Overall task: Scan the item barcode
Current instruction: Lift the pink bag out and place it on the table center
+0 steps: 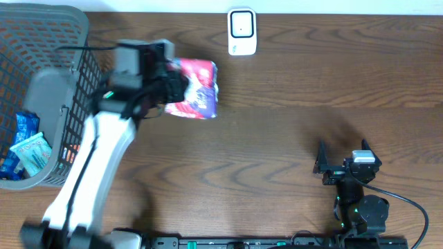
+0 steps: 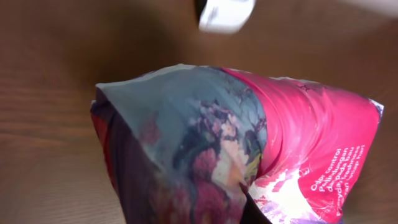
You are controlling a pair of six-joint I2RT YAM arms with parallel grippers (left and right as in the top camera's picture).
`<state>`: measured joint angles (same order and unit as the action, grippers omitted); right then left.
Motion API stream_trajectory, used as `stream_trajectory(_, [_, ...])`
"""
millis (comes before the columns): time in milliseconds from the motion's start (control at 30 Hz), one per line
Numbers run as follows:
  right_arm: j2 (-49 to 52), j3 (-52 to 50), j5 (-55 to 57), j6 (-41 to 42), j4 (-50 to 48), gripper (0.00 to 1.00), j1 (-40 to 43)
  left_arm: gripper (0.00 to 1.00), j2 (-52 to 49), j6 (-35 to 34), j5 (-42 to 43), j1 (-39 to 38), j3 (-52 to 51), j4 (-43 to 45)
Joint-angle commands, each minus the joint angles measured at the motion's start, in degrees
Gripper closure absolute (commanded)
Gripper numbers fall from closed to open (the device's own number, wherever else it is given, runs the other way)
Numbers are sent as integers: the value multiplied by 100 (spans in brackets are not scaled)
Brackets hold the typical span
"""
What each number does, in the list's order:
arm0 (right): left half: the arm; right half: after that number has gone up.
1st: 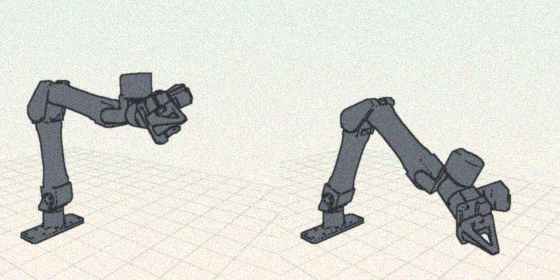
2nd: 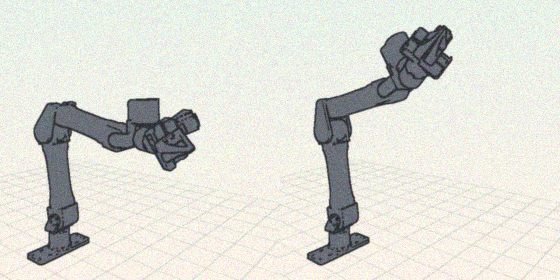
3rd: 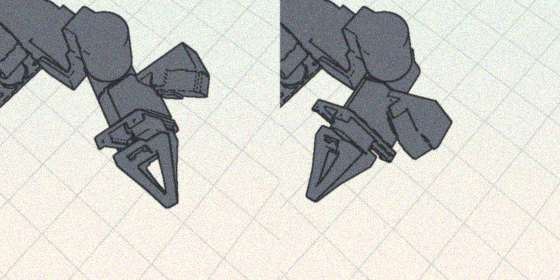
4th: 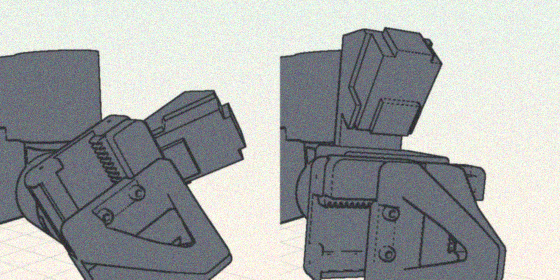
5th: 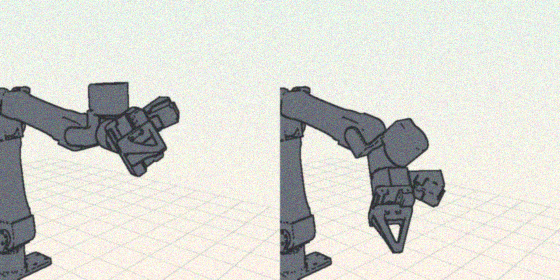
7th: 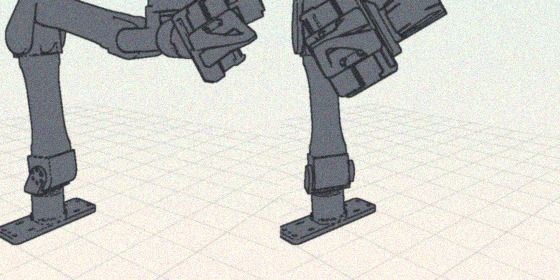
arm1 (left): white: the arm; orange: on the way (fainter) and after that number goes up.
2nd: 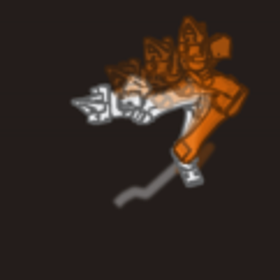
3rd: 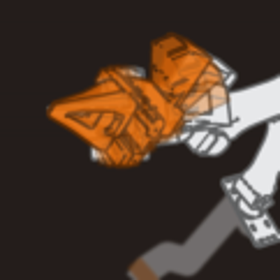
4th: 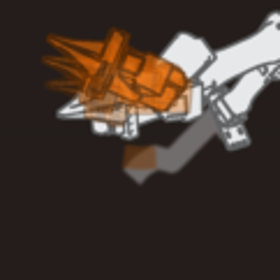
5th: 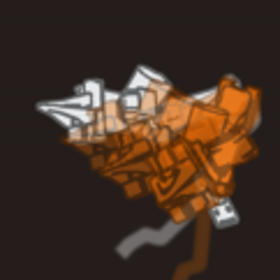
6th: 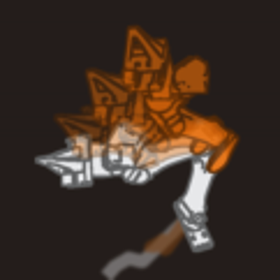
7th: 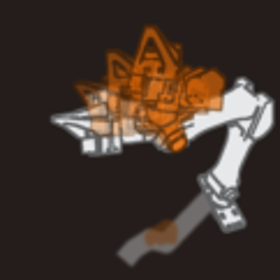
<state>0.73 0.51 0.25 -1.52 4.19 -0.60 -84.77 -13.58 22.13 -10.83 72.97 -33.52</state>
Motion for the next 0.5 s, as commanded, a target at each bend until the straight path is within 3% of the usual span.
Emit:
stream_trajectory(0, [-9, -20, 28, 61, 9, 1, -57, 93, -804, 240, -122, -219, -22, 142])
stream_trajectory(100, [-9, -20, 28, 61, 9, 1, -57, 92, -1416, 238, -120, -286, -22, 282])
stream_trajectory(133, [-9, -20, 26, 61, 9, 1, -57, 83, -1591, 238, -122, -293, -22, 326])
stream_trajectory(167, [-9, -20, 28, 61, 9, 1, -57, 62, -1740, 238, -120, -293, -22, 374])
stream_trajectory(200, [-9, -20, 28, 61, 9, 1, -57, 52, -1858, 238, -120, -291, -22, 413])
stream_trajectory(267, [-9, -20, 26, 61, 9, 1, -57, 49, -1952, 238, -122, -267, -20, 461])
stream_trajectory(367, [-9, -20, 28, 61, 9, 1, -57, 26, -1838, 168, -114, -155, 120, 382])
stream_trajectory(467, [-9, -20, 28, 61, 9, 1, -57, 25, -1484, 96, -118, 63, 446, 166])
